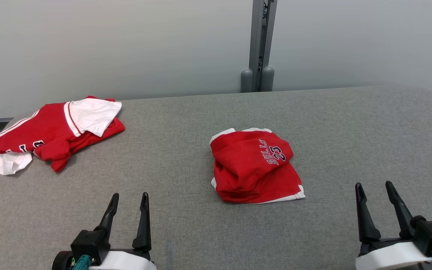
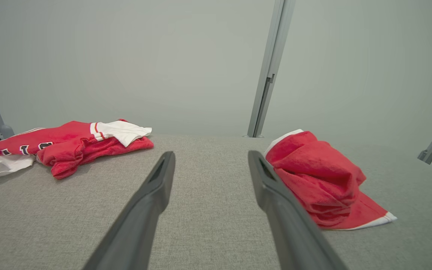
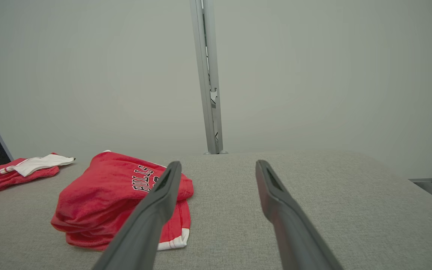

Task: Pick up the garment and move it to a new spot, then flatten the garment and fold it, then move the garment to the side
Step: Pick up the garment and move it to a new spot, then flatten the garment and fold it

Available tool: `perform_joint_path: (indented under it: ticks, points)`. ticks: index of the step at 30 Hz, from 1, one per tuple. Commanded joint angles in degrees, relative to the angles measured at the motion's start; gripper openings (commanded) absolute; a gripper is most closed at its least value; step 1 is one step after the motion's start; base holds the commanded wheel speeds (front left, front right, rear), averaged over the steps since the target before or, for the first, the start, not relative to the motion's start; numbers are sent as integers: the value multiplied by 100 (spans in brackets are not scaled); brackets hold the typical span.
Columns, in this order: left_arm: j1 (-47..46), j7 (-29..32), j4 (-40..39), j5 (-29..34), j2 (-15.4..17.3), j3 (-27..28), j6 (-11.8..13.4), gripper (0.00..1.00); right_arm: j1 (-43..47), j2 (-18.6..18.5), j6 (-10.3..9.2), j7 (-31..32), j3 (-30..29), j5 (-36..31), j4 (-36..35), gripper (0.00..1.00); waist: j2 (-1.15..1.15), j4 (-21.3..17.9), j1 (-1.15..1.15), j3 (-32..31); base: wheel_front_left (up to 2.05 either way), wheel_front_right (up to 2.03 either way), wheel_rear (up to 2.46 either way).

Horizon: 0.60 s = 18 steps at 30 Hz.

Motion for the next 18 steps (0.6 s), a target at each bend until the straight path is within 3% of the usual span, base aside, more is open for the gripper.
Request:
perform_joint_path:
  ticks: [1,18]
  points:
    - [49,-3,27,35,11,42,-27,100,-28,-32,1,-30,-11,-21,12,100,0,2,0,-5,0,0,0]
    - [-39,-3,96,-91,7,-75,-43,100,-29,-31,1,-30,-47,-36,15,100,0,59,0,22,0,0,0]
